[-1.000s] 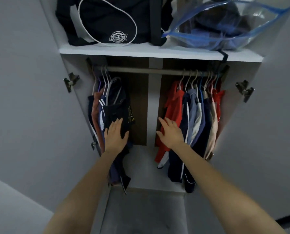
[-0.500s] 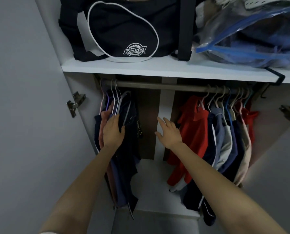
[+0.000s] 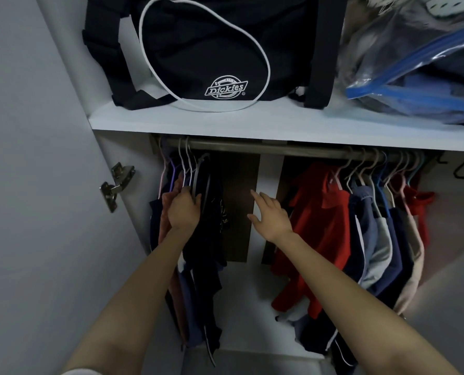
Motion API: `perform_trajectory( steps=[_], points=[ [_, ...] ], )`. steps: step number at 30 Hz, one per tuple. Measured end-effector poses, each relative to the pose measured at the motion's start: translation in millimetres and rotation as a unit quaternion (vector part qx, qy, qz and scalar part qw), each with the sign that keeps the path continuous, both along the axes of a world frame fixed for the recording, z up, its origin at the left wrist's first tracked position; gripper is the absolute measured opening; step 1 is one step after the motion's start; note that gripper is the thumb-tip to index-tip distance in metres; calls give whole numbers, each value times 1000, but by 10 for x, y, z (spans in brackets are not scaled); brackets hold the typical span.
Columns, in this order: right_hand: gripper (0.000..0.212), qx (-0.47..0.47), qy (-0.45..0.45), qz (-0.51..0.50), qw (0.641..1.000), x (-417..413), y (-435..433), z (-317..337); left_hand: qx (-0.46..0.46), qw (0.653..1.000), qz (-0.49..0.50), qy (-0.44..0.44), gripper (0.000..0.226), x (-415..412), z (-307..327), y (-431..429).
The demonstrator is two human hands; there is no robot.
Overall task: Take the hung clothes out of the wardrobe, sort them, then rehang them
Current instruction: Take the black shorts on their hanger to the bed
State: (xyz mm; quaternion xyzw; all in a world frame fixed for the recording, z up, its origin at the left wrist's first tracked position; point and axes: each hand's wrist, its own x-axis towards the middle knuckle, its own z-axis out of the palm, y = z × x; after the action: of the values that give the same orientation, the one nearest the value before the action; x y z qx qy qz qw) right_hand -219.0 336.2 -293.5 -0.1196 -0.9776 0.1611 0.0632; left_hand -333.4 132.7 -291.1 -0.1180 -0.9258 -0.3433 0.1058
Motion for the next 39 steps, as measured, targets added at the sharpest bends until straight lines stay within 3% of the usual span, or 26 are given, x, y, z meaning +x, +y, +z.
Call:
perform_trajectory(
  steps=[6, 14, 24, 32, 36, 39],
  points=[
    [69, -9, -3, 28, 1000, -162, 62, 25, -48, 999, 13, -20, 27, -91, 138, 68],
    [68, -49, 7, 61, 997, -237, 209, 64, 84, 996, 41, 2, 21, 17, 130, 208],
    [74, -94, 27, 79, 992, -321, 383, 107, 172, 979, -110, -17, 12, 160, 128, 57],
    [83, -87, 73, 99, 989, -302, 493, 86, 138, 969, -189, -84, 12, 472, 161, 61],
    [72, -45, 60, 112, 991, -227, 630, 72, 111, 961, -223, -118, 13, 614, 179, 57],
    [49, -75, 37, 115, 990, -118, 765, -13, 90, 957, -243, -129, 14, 652, 184, 14]
  ],
)
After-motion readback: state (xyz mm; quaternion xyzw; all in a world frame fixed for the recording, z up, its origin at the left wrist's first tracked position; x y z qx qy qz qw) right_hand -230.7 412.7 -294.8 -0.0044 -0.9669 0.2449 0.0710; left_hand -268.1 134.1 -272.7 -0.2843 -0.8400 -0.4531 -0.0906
